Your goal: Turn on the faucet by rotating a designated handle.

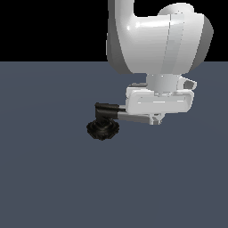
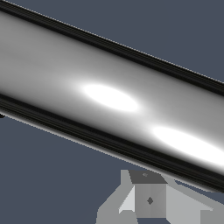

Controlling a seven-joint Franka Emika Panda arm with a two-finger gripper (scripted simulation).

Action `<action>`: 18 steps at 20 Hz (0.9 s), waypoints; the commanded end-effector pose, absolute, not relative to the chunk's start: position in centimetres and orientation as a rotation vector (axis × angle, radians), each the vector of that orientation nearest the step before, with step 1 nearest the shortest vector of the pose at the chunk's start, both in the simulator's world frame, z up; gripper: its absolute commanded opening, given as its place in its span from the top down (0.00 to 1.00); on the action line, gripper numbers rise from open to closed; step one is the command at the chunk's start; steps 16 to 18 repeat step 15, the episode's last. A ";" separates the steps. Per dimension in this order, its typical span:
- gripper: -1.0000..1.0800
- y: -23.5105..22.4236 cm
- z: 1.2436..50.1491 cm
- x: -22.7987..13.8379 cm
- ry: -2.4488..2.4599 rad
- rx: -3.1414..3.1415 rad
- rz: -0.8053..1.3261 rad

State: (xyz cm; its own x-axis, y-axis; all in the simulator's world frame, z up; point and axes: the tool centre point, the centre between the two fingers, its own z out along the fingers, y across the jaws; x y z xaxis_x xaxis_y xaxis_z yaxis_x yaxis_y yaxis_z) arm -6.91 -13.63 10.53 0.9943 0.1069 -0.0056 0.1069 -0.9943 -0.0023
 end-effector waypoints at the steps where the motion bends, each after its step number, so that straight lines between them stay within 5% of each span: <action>1: 1.00 -14.1 10.5 -5.8 -0.175 -3.137 0.001; 18: 1.00 -16.8 10.5 -2.2 -0.167 -3.137 0.000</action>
